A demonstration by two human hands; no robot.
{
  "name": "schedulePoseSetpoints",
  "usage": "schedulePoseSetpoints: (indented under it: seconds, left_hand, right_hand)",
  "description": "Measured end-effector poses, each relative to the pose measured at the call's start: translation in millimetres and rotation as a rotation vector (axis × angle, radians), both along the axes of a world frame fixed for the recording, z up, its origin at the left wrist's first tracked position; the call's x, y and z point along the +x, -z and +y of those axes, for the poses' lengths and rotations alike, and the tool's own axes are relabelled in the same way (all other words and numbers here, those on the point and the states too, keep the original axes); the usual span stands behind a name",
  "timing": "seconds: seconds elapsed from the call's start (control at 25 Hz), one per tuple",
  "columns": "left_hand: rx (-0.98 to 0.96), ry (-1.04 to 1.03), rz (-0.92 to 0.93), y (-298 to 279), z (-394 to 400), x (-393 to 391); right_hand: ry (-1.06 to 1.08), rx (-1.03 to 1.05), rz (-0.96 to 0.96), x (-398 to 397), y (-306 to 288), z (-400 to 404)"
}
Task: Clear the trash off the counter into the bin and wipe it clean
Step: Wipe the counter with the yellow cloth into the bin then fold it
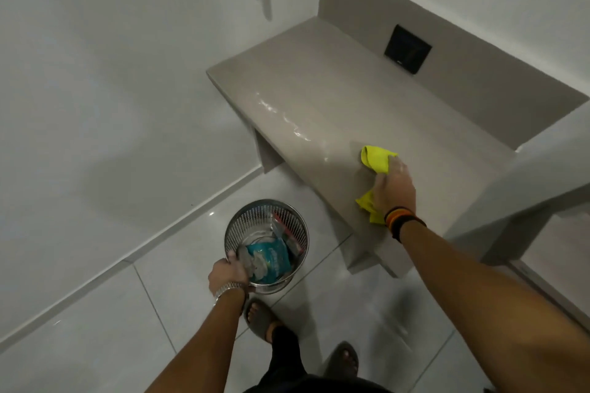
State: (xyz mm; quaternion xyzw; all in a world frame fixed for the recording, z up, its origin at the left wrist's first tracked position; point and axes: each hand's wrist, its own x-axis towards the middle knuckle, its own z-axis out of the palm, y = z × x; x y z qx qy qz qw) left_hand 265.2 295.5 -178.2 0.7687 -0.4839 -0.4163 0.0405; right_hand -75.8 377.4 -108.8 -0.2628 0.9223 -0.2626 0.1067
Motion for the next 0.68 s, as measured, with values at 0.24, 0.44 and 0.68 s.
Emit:
schedulePoseSetpoints:
  seconds: [0.24, 0.44, 0.68]
  left_hand:
    - [0.013, 0.062, -0.023, -11, 45, -27]
    - [-0.011, 0.021, 0.001, -14, 51, -30]
    - [0.012, 0.05, -0.015, -4, -9, -44]
  right_hand:
    - [0.108, -0.016, 0.026, 38, 17, 93]
    - [0.033, 0.173, 0.192, 30, 22, 78]
    - [0.111, 0.127, 0.123, 65, 30, -24]
